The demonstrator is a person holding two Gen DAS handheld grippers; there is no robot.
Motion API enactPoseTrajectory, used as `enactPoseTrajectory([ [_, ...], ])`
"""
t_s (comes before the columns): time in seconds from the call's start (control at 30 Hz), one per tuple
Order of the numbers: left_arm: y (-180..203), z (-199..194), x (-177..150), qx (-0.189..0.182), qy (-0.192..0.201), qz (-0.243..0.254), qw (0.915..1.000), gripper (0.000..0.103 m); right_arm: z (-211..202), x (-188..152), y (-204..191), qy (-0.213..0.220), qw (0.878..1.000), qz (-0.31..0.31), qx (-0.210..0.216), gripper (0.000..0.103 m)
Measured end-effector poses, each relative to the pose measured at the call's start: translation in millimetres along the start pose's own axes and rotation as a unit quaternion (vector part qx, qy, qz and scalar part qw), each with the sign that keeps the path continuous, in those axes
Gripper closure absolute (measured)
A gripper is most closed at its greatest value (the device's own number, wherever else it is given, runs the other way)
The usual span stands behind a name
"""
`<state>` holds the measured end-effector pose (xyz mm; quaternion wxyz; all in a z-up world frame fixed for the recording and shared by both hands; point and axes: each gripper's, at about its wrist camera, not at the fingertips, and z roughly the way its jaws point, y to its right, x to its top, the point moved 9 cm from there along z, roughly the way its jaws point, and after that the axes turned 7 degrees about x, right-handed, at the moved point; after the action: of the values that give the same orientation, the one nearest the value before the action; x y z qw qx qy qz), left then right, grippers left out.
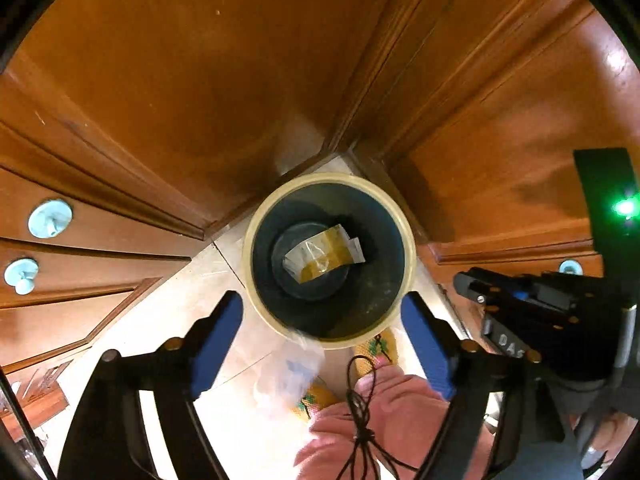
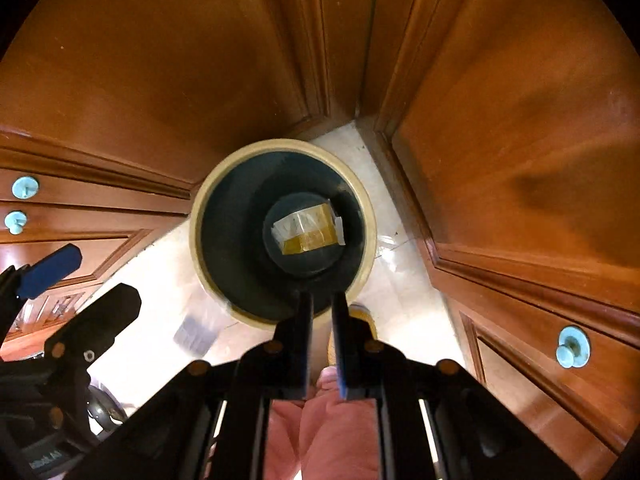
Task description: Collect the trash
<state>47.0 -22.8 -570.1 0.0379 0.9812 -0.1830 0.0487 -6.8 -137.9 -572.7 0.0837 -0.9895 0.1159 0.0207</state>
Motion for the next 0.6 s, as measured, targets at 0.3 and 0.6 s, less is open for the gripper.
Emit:
enactPoseTrajectory([
  [0.3,2.8,-17.4,-5.9,-0.006,0.019,0.012,0.9997,0.022,-6.3,-0.6,-5.6,0.007,0.999,-0.037,0.006,0.093],
  [0.6,-6.0,-42.9,-18.0,-0.029,0.056,-0.040,0.9972,0.022,-18.2,-6.7,-11.6,0.004,0.998,-0.061,0.008,0.093],
])
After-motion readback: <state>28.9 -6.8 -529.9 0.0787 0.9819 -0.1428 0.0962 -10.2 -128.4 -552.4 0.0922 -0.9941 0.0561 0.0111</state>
